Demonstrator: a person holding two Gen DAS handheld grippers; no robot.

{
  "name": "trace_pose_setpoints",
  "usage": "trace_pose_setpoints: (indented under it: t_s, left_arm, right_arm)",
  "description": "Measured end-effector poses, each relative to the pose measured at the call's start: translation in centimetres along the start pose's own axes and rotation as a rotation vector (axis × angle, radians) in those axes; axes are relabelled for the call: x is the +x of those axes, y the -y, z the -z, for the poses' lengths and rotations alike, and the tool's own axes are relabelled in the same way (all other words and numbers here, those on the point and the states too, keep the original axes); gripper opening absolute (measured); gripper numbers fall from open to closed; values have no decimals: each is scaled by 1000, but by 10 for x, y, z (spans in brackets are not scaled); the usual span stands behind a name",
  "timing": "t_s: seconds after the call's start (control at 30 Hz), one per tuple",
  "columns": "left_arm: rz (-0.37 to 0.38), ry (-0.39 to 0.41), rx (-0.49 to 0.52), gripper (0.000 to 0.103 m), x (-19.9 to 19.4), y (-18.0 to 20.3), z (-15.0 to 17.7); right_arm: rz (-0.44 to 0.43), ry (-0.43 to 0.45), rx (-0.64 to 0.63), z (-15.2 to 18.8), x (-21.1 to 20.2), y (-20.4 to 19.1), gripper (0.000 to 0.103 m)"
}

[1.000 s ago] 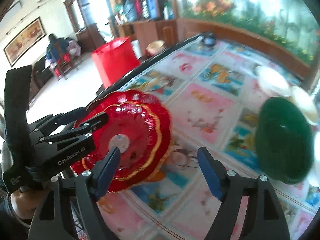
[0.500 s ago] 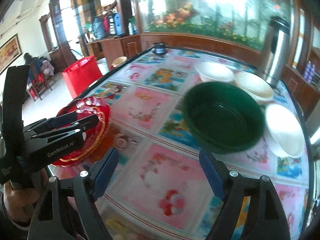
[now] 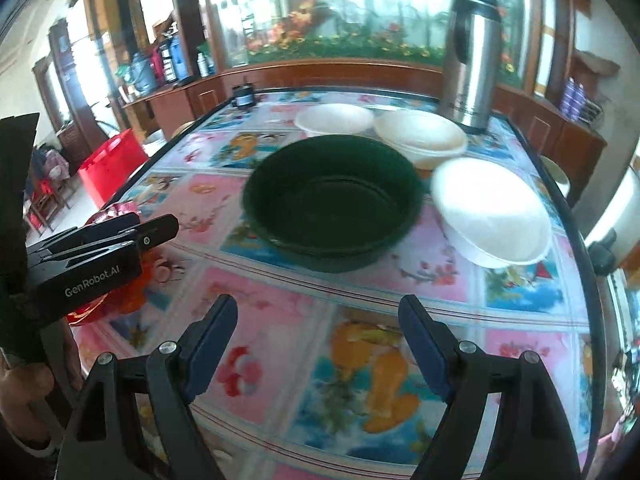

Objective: Organize plates and bowls
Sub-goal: 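Move both grippers toward the stacked dark green bowls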

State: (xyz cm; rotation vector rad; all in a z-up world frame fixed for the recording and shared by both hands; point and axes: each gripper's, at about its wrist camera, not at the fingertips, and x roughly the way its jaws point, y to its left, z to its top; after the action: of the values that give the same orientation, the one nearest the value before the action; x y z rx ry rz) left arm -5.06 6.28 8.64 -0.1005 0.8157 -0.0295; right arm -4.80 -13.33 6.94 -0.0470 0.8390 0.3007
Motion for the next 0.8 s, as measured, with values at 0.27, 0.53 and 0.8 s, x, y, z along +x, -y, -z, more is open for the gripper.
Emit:
trace_pose_setpoints:
  t_s: [0.27, 0.53, 0.8]
  left_arm:
    - [22, 1, 36, 57, 14, 25, -20]
    - [11, -13, 41, 57, 31, 31, -36]
    - [3, -49, 17, 57, 53, 29, -48]
  right_arm:
    - [47, -13, 55, -5, 0, 28, 83]
    - [55, -22, 129, -18, 1, 54, 83]
    - [-4, 10, 196, -42, 9, 66, 83]
